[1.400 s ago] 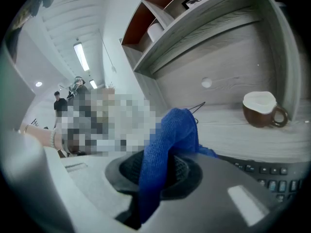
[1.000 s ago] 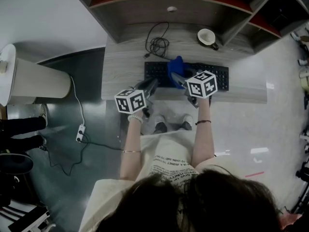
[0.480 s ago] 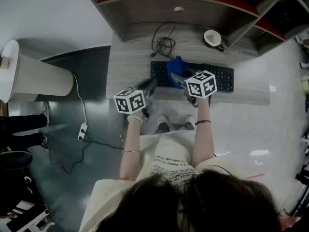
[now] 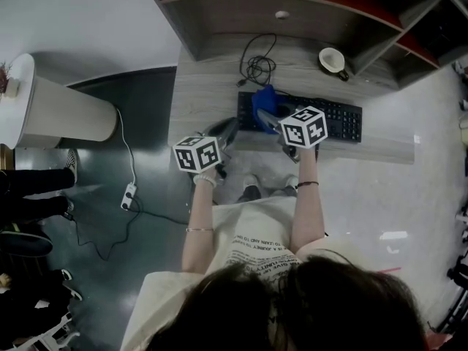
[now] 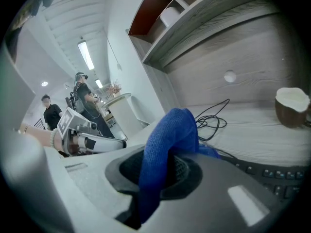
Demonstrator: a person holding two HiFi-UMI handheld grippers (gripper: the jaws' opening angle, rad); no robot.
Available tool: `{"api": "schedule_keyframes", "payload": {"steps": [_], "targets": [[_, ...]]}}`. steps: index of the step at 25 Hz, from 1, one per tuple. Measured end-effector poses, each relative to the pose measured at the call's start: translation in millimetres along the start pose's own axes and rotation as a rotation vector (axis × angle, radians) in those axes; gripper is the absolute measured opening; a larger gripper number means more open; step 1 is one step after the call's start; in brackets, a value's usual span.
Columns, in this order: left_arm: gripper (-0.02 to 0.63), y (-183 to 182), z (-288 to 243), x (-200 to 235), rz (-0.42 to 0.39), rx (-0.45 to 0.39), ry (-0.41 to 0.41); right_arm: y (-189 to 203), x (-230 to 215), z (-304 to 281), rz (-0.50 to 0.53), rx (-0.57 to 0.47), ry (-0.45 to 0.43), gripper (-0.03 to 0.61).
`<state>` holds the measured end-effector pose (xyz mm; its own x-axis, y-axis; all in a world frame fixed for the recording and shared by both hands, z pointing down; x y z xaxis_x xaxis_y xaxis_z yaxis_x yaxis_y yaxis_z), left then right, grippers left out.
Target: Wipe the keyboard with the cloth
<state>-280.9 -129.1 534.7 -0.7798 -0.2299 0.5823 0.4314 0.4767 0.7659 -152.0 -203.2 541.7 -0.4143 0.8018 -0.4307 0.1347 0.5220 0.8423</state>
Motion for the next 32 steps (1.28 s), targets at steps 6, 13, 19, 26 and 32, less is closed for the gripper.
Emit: {"api": "schedule_keyframes", "payload": {"steps": [6,13,19,26,32], "targets": [[0.002,-2.7,7.0,9.5,0.001,-0.004,-0.010,-0.1,5.3,-12.9,-0.003,-0.001,-0.009,0.058],[0.002,-5.8,13.9,19.7,0.002,-0.010,-0.021,-0.7,9.4,-26.3,-0.005,-0.002,-0.015,0.058],[0.002,-8.8,19.8,28.7,0.003,-0.019,-0.031,-2.4,15.8,-40.5,-0.001,0.001,-0.036,0.058],[0.002,-14.1,27.0,37.6,0.000,-0.028,-0.041,-3.9,26.3,-56.6,0.004,0.009,-0.063,0.058],[0.002,-15.8,30.0,41.2,-0.003,-0.030,-0.044,-4.6,29.6,-64.3,-0.004,0.006,-0.079,0.058]]}}
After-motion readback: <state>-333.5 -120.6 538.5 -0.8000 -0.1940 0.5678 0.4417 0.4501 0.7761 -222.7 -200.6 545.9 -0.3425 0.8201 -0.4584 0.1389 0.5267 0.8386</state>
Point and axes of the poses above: the fingertips, and each gripper's own axes: z backward along the fingers, x to its left, y out of its underside, the point moved 5 cm from there along z, backward along the fingers, and after that the axes turned 8 degrees about -x, right-handed, at the moved point
